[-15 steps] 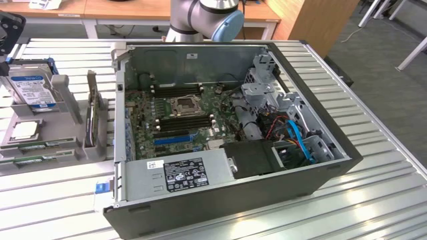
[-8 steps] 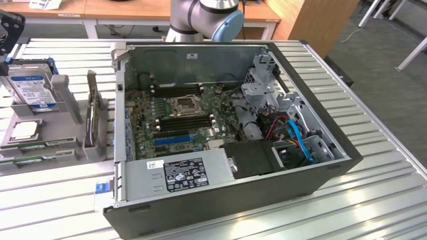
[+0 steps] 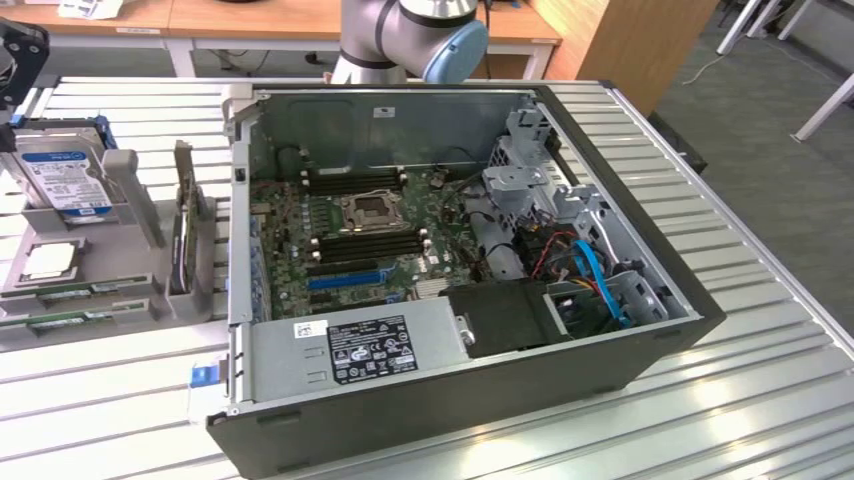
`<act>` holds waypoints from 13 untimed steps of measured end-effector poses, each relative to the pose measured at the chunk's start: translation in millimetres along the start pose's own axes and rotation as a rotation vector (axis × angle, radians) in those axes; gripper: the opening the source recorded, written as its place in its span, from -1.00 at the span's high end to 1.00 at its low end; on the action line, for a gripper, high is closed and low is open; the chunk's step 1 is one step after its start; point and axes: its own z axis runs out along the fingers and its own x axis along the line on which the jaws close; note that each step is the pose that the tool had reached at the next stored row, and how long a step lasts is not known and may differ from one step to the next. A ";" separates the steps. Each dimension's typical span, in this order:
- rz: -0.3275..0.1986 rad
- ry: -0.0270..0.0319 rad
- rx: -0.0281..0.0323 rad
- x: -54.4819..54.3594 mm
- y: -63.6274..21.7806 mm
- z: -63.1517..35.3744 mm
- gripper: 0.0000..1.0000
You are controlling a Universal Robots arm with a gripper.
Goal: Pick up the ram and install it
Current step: 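Pick up the ram and move it above insertion slot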
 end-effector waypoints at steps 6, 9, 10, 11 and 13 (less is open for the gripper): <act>-0.056 0.0032 0.0005 0.0 0.0 0.0 0.80; -0.082 0.0054 0.0007 0.0 0.0 0.0 0.80; -0.092 0.0063 0.0007 0.0 0.0 0.0 0.80; -0.102 0.0071 0.0007 0.0 0.0 0.0 0.80; -0.123 0.0089 0.0008 0.0 0.0 0.0 0.80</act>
